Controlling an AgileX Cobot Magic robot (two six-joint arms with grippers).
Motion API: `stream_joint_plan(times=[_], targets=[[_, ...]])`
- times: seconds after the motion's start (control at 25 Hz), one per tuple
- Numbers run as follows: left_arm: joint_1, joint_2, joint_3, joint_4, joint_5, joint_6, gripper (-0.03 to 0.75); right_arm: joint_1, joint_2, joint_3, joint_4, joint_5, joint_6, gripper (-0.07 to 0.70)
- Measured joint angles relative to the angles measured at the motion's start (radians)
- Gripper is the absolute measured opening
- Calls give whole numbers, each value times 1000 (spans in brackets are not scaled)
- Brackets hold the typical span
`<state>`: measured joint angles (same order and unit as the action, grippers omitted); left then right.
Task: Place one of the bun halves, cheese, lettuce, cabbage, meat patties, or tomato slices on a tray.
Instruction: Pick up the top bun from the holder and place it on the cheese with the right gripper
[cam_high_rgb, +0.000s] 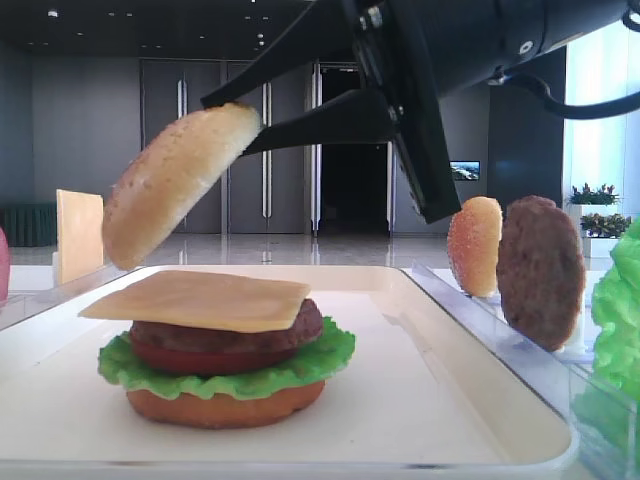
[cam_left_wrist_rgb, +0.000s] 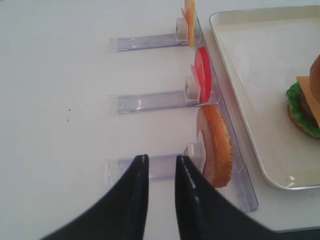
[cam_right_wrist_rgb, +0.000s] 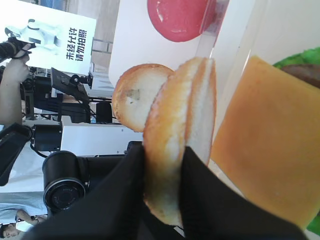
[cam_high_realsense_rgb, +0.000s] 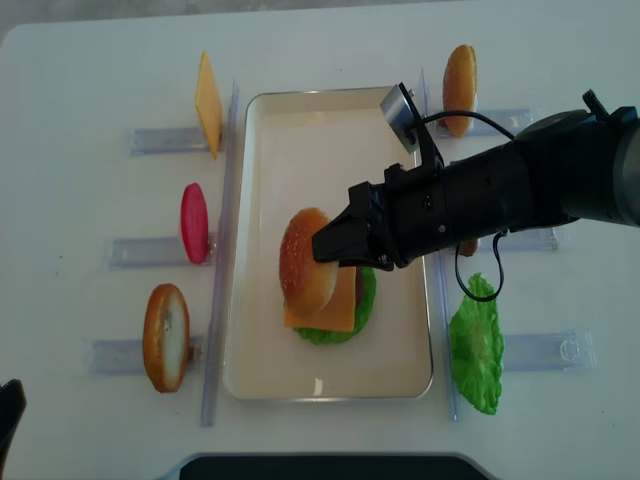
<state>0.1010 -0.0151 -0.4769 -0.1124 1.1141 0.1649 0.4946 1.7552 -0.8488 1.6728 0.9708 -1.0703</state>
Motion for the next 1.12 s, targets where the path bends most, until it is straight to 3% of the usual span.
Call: stream_joint_plan(times=[0.52, 1.12], targets=[[0, 0, 0, 0, 0, 0, 140, 0, 0, 0, 24, -52, 0, 180], [0, 0, 0, 0, 0, 3, 140, 48, 0, 0, 17, -56, 0, 180]])
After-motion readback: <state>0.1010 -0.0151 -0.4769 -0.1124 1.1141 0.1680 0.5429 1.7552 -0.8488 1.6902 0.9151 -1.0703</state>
